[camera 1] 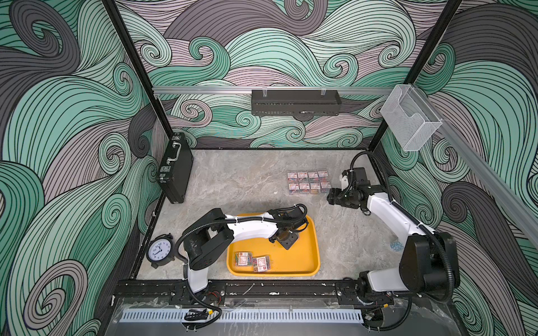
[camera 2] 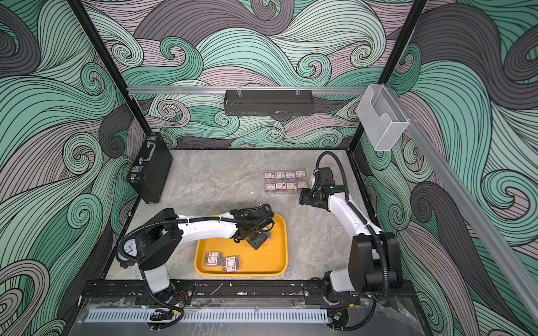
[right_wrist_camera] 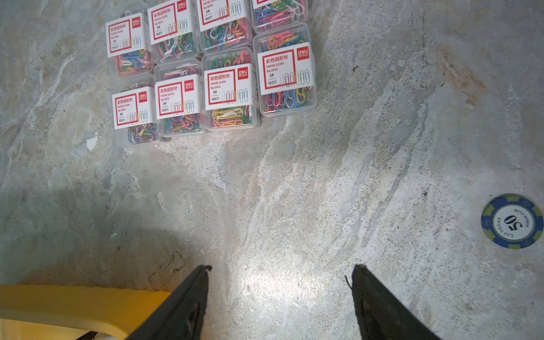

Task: Take the paper clips out of the storage box
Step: Move the boxed paper clips to the storage box.

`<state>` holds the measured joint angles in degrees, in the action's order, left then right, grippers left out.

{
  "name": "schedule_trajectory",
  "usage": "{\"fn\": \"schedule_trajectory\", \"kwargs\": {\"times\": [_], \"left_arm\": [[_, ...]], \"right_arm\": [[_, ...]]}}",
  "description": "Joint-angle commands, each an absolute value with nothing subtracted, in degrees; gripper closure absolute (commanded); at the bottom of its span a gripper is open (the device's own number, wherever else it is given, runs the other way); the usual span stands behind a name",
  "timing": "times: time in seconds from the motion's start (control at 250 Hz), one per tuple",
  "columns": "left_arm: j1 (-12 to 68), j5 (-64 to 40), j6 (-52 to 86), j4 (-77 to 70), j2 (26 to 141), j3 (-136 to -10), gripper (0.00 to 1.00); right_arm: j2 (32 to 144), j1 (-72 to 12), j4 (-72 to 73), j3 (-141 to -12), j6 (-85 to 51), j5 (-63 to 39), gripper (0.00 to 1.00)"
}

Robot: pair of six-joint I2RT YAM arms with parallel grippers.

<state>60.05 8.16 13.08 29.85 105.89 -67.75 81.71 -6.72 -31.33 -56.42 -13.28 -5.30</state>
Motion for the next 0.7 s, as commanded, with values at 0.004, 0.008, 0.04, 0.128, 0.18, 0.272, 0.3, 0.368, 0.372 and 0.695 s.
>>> {"fn": "schedule_trajectory", "kwargs": {"times": [0.004, 0.008, 0.04, 0.128, 0.18, 0.272, 0.3, 0.368, 0.372, 0.695], "left_arm": [[59.32, 8.29, 10.49, 29.71, 106.38, -70.64, 0.35], [59.28, 8.23, 10.43, 29.71, 106.41, -70.69, 0.35], [59.24, 8.01, 9.99, 29.71, 106.59, -70.92, 0.35], [59.17, 6.93, 8.83, 29.32, 107.04, -71.23, 0.35], [59.08, 6.19, 8.36, 29.12, 107.22, -71.44, 0.35], [59.07, 5.32, 7.9, 29.26, 107.82, -72.04, 0.35], [59.05, 5.27, 7.88, 29.31, 108.08, -72.22, 0.35], [59.0, 5.15, 7.91, 29.3, 108.54, -72.59, 0.35], [59.03, 5.17, 7.87, 29.33, 108.59, -72.59, 0.35], [59.06, 4.02, 8.25, 29.38, 107.79, -72.1, 0.39]], "right_arm": [[80.6, -6.44, -33.06, -56.73, -12.69, -4.26, 0.22], [80.6, -6.43, -33.05, -56.71, -12.68, -4.15, 0.22], [80.55, -6.49, -33.15, -56.69, -12.69, -4.14, 0.21], [80.35, -6.47, -33.32, -57.09, -12.68, -3.96, 0.21], [80.21, -6.49, -33.32, -56.74, -12.62, -3.86, 0.2], [79.89, -6.39, -33.47, -56.54, -12.63, -3.43, 0.2], [79.74, -6.43, -33.4, -56.54, -12.61, -3.4, 0.2], [79.61, -6.4, -33.49, -56.51, -12.57, -3.3, 0.2], [79.62, -6.41, -33.49, -56.51, -12.57, -3.27, 0.19], [79.09, -6.33, -33.94, -56.43, -12.55, -3.07, 0.19]]}}
